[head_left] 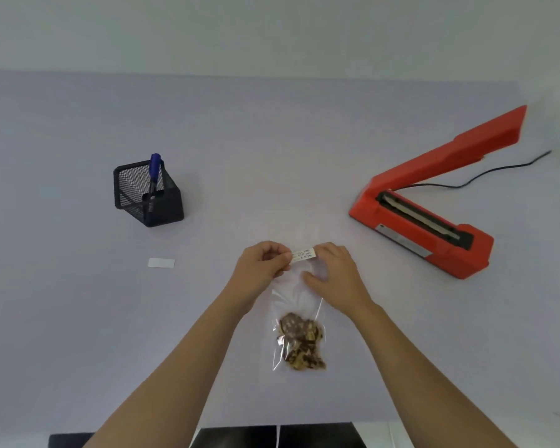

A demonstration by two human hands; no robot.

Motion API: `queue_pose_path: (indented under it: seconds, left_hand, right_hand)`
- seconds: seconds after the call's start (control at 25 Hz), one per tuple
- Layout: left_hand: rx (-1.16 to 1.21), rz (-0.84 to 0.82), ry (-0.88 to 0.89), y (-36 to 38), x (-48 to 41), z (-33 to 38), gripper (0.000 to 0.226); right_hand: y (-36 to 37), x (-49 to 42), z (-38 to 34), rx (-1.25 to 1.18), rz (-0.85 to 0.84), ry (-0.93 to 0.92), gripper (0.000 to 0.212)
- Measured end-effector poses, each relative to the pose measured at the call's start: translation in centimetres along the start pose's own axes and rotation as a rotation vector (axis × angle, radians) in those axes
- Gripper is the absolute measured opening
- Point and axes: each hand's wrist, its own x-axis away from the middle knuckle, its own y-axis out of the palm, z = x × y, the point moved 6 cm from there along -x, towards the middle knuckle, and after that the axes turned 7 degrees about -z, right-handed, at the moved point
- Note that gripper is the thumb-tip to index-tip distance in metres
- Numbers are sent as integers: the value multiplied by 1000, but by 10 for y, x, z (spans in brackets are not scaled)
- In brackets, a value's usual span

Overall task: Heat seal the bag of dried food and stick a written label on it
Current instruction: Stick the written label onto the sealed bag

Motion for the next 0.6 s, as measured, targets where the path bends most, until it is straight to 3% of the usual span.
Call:
queue_pose_path:
  seconds: [0.16,0.28,0.6]
  left_hand:
    - [-271,67,-20,-6,-17,-3,4]
    - [-329,81,-26,-9,-23,-3,4]
    - [-377,91,-27,-8,-33,-2,5]
  right_hand:
    - [0,2,8,-153,20,-40,43]
    - [0,3,15,-256,11,-13,54]
    - [6,7,19,-154,73,-117,44]
